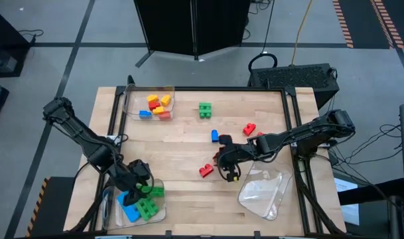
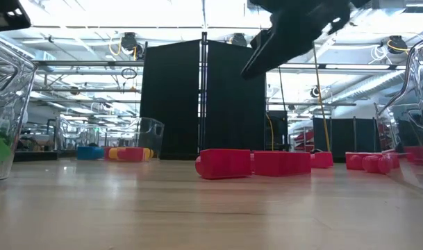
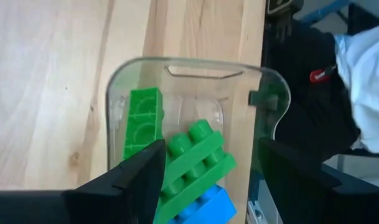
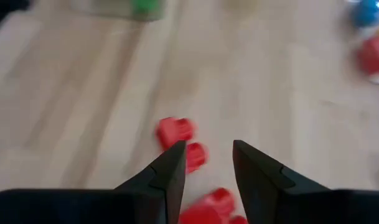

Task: Sort blocks by size
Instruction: Put the four-stud red game piece into the bottom left transparent bin

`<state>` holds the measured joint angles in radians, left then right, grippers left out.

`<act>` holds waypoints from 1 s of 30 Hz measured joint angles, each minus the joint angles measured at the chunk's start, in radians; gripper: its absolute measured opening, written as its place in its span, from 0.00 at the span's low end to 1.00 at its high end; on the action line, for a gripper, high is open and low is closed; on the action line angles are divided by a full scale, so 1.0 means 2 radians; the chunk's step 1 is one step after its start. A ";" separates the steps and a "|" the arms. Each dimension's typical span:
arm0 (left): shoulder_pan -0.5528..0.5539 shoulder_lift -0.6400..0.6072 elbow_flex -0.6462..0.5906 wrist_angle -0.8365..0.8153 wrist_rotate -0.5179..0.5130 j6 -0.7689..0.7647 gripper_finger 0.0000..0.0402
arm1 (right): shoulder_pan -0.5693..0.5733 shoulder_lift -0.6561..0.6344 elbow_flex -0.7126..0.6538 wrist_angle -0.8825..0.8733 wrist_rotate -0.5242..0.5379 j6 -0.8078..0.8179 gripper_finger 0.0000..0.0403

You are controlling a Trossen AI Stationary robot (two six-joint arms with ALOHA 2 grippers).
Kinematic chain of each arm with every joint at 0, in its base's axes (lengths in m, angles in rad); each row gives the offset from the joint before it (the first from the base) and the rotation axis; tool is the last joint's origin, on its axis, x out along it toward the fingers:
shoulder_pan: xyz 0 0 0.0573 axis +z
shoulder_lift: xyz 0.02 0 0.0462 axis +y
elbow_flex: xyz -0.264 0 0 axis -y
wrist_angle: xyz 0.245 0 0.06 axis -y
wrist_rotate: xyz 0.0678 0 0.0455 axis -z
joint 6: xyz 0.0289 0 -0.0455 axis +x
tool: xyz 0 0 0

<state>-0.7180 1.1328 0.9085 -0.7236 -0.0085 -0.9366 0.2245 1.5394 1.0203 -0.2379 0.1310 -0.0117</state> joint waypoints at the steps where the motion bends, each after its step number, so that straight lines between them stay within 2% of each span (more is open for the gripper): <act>1: 0.002 -0.004 0.000 -0.001 -0.001 0.001 0.64 | -0.002 0.000 0.000 -0.001 0.018 0.009 0.29; 5: 0.014 -0.019 0.000 -0.002 -0.012 0.020 0.64 | -0.010 0.000 0.000 -0.046 0.076 0.021 0.29; 9: 0.029 -0.032 0.000 -0.002 -0.046 0.050 0.64 | -0.019 0.000 0.000 -0.114 0.081 0.009 0.29; 15: 0.048 -0.039 0.000 -0.004 -0.168 0.135 0.64 | -0.030 0.000 0.000 -0.183 0.082 0.013 0.33; 17: 0.057 -0.038 0.000 -0.008 -0.191 0.164 0.64 | -0.032 0.000 0.000 -0.206 0.090 0.024 0.35; 22: 0.090 -0.031 0.000 -0.010 -0.201 0.203 0.64 | -0.035 0.000 0.000 -0.254 0.120 0.052 0.42; 26: 0.114 -0.017 0.000 -0.009 -0.214 0.227 0.64 | -0.033 0.000 0.000 -0.245 0.112 0.046 0.49; 30: 0.134 0.000 0.000 0.003 -0.227 0.263 0.64 | -0.033 0.000 0.000 -0.238 0.076 0.034 0.54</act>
<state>-0.4494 1.1325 0.9092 -0.7171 -0.4622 -0.4102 0.1581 1.5394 1.0210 -0.7141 0.2821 0.0557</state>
